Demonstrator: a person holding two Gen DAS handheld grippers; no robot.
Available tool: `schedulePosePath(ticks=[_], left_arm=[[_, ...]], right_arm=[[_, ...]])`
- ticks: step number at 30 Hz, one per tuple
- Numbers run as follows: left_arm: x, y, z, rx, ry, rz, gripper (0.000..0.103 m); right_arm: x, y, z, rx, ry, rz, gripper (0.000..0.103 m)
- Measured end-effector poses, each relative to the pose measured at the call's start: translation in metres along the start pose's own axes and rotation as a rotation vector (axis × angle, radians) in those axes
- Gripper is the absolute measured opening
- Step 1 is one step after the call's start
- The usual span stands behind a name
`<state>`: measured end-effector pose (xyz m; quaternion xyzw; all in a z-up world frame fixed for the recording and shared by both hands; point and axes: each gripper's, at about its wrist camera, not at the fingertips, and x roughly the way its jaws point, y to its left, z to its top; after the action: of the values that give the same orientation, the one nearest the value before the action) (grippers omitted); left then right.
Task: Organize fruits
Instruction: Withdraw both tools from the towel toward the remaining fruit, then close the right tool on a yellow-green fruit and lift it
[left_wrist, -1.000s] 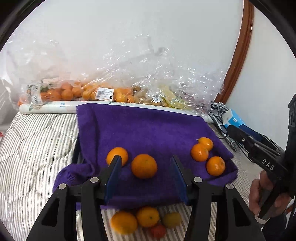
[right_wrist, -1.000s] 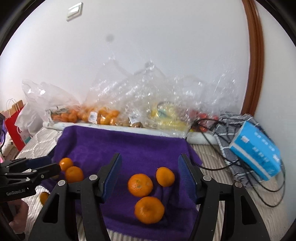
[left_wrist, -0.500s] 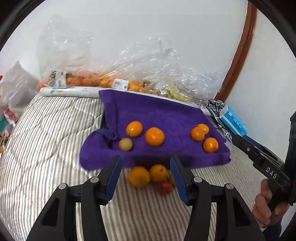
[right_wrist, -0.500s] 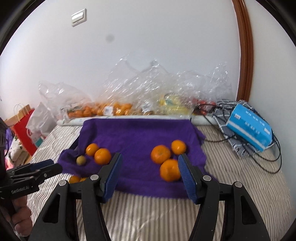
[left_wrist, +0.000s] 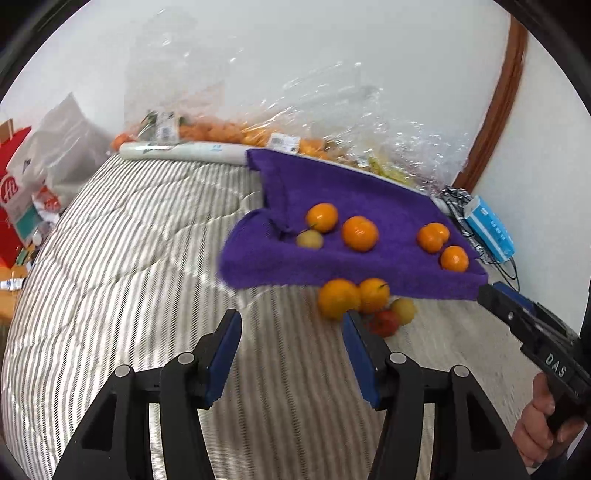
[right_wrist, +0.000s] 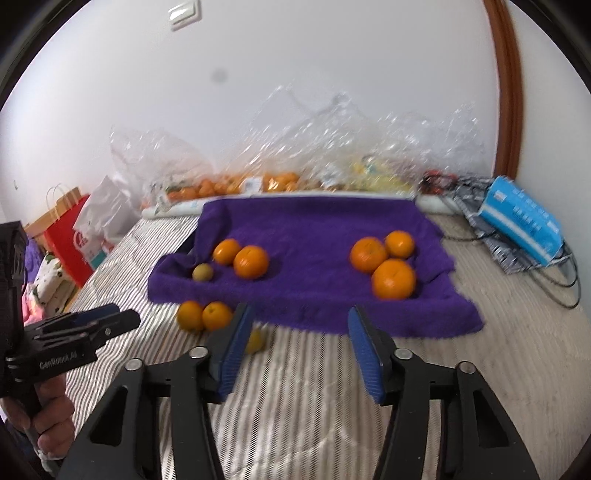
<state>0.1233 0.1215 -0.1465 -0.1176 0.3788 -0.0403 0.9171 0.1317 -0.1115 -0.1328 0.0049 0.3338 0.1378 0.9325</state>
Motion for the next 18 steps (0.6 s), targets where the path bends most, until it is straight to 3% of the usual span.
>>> schedulePosePath(ticks=[12, 18], left_arm=[[0.002, 0.022, -0.014, 0.002, -0.035, -0.050, 0.058], [0.003, 0.025, -0.014, -0.003, -0.027, -0.055, 0.059]], right_arm=[[0.039, 0.037, -0.012, -0.080, 0.094, 0.020, 0.036], [0.056, 0.040, -0.008, -0.099, 0.116, 0.004, 0.034]])
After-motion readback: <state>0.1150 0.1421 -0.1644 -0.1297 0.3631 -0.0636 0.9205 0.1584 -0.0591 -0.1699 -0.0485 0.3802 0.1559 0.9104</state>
